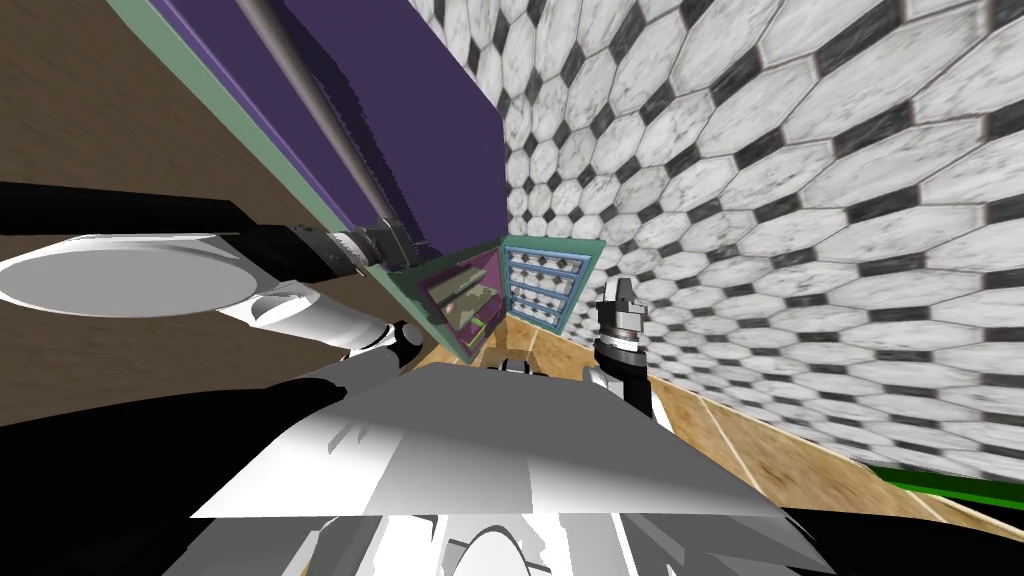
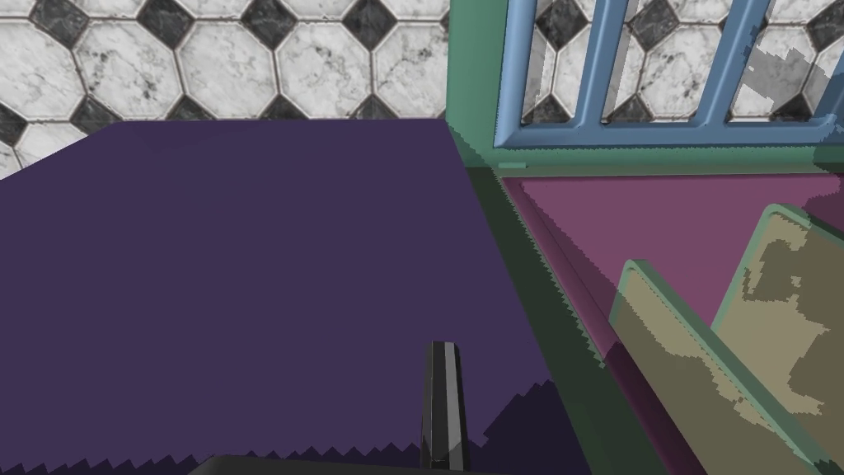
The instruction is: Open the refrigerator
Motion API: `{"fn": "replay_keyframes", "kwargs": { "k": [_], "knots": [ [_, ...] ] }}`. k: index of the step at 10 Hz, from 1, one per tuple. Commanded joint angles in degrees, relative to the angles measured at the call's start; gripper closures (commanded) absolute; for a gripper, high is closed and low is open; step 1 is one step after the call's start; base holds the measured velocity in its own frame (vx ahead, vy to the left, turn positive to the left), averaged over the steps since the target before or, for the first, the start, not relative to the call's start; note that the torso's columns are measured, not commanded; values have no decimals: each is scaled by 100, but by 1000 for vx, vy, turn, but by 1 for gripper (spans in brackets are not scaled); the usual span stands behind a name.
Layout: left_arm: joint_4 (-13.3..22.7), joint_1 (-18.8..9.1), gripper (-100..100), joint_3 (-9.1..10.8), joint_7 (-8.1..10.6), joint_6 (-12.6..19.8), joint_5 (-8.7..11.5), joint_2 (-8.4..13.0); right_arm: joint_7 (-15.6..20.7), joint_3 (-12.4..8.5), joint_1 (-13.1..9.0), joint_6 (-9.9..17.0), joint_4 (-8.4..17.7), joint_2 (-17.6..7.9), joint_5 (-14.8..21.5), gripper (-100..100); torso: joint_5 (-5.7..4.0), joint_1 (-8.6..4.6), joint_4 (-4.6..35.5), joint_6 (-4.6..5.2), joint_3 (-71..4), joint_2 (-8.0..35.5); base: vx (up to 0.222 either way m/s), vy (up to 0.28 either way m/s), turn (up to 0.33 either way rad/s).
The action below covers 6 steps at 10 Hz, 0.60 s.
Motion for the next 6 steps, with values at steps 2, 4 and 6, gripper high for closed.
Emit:
{"fn": "replay_keyframes", "kwargs": {
  "k": [2,4,6],
  "knots": [
    [115,237,-100,-35,-104,-92,-59,-96,0,0,1,0,0,0,0,0,17,30,17,-38,11,15,-27,35,-8],
    [190,344,-100,-58,-127,-81,-124,-90,0,0,2,0,0,0,0,0,37,79,9,-47,10,11,-4,58,49],
    [129,76,-100,-118,-63,-26,1,77,0,0,1,0,0,0,0,0,52,100,-4,-54,6,1,12,-55,-58]
  ]
}}
